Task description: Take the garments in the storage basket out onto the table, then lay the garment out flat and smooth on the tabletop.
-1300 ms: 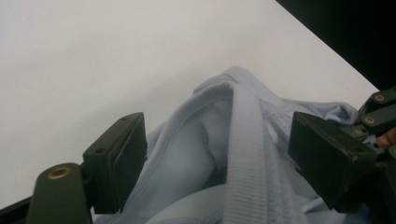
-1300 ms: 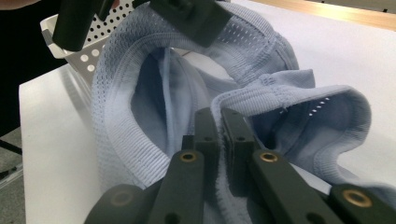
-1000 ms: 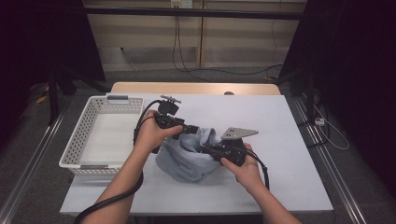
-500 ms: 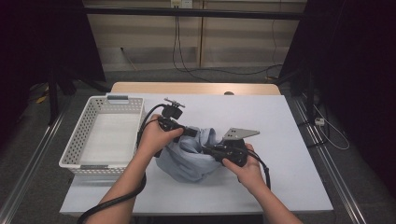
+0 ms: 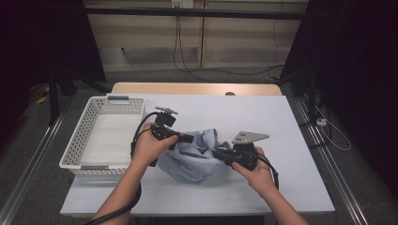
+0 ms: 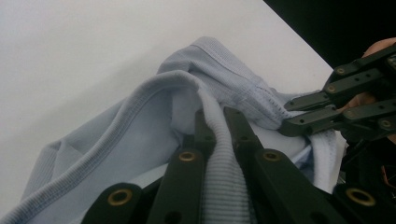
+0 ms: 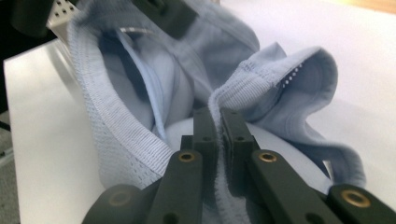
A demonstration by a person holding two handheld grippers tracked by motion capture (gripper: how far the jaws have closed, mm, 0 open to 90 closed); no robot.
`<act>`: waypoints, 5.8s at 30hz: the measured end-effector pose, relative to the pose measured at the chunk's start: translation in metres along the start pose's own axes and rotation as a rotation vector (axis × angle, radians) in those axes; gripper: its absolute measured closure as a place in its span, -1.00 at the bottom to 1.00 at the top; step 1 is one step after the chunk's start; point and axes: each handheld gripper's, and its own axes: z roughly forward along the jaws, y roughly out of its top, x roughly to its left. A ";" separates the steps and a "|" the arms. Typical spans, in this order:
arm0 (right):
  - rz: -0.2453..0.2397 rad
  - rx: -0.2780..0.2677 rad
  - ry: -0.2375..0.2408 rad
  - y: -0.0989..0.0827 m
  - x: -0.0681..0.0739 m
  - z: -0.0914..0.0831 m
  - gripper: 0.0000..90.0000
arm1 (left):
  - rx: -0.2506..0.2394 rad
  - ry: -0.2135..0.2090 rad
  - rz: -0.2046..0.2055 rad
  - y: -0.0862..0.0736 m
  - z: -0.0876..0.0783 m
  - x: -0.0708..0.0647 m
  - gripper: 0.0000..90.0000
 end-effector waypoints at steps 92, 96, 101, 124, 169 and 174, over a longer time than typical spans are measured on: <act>0.022 -0.036 -0.185 0.069 -0.055 -0.034 0.90 | -0.142 0.020 -0.020 0.025 -0.053 0.001 0.92; 0.029 -0.076 -0.209 0.078 -0.057 -0.046 0.90 | -0.168 0.029 -0.010 0.036 -0.057 -0.002 0.92; 0.009 -0.117 -0.247 0.090 -0.055 -0.059 0.90 | -0.200 0.043 0.007 0.052 -0.065 -0.007 0.92; -0.013 -0.220 -0.308 0.122 -0.053 -0.084 0.87 | -0.302 0.067 0.022 0.078 -0.078 -0.014 0.92; -0.027 -0.271 -0.379 0.136 -0.060 -0.100 0.86 | -0.340 0.066 0.046 0.104 -0.081 -0.022 0.92; -0.020 -0.273 -0.390 0.140 -0.067 -0.100 0.86 | -0.337 0.062 0.042 0.109 -0.074 -0.017 0.93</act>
